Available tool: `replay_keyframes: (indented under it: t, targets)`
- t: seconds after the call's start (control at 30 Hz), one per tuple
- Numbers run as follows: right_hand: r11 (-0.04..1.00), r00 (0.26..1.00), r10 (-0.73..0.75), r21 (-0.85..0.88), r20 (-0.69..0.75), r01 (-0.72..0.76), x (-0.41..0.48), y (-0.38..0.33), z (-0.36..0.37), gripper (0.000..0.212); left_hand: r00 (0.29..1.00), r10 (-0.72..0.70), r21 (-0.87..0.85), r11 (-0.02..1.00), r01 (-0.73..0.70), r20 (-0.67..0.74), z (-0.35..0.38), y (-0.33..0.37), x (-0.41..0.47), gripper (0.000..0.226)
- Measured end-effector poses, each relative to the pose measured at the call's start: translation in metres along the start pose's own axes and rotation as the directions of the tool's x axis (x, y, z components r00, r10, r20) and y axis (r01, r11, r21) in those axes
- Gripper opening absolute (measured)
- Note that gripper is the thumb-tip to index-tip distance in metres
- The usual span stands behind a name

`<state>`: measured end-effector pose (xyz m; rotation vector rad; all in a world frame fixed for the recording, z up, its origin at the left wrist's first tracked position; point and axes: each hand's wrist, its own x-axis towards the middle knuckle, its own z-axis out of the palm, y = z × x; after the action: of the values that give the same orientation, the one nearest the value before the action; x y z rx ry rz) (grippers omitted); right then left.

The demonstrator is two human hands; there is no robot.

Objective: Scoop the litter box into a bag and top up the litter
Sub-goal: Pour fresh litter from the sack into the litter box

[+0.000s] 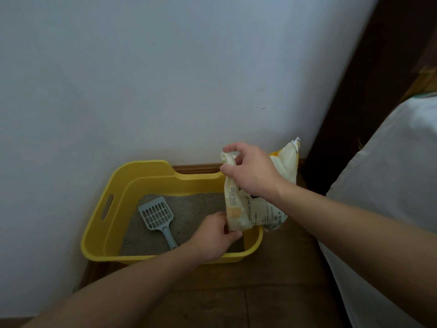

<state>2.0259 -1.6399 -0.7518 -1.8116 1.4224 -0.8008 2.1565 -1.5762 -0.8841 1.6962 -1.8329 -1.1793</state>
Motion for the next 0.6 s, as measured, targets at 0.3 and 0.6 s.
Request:
replay_keyframes:
  t: [0.3, 0.6]
  targets:
    - [1.000, 1.000, 0.001, -0.014, 0.016, -0.001, 0.003, 0.004, 0.006, 0.042, 0.996, -0.072, -0.111, 0.991, 0.078, 0.061, 0.000, 0.003, 0.002, 0.047]
    - [1.000, 1.000, -0.001, -0.013, 0.019, 0.001, 0.006, 0.007, 0.011, 0.043, 0.988, -0.112, -0.124, 0.984, 0.125, 0.108, -0.002, 0.008, 0.005, 0.044]
